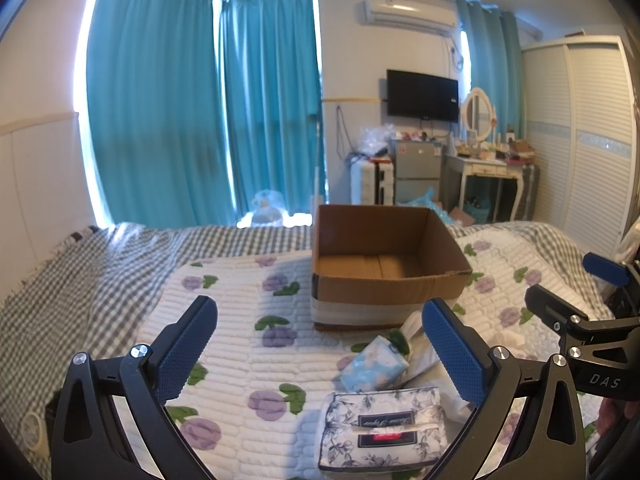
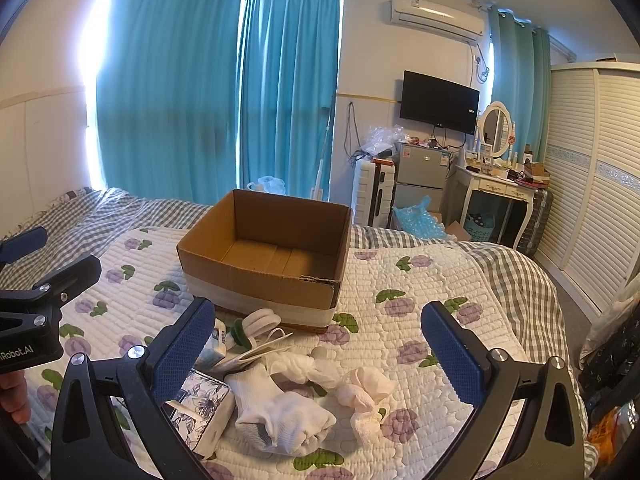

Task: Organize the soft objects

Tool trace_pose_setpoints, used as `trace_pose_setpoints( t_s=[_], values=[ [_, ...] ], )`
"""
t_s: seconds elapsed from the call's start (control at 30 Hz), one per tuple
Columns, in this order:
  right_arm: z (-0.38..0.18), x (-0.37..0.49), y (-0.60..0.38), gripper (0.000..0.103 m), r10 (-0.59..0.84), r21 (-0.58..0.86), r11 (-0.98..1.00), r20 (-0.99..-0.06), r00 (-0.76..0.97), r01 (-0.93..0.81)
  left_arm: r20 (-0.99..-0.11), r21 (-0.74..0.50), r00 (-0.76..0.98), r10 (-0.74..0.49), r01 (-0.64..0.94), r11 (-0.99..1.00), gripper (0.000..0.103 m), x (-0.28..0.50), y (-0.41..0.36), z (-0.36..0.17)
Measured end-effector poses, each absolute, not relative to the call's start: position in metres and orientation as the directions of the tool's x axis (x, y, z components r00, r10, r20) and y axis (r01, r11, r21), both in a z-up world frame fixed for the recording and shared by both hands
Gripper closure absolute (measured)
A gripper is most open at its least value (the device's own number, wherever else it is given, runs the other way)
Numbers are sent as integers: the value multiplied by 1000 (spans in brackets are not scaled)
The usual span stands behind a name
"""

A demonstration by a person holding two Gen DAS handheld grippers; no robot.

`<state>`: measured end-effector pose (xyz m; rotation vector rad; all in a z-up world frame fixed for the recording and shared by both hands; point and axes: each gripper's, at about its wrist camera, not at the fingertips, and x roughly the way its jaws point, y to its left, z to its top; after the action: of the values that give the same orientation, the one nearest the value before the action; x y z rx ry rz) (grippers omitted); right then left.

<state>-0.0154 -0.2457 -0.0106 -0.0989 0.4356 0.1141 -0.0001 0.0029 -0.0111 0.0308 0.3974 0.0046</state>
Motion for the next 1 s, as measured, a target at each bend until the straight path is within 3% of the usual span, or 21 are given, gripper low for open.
trace_pose_setpoints(
  t_s=[0.6,1.0],
  values=[
    [-11,-18,-244,0,92,-74,988,-421,902,-135,-383,30,924,12,0,1000,0,-4,4,-2],
    [28,-49,-252,0,104,-82,985,-407,907,-150,-396,17,918,10,-3,1000,0,-35,2,33]
  ],
)
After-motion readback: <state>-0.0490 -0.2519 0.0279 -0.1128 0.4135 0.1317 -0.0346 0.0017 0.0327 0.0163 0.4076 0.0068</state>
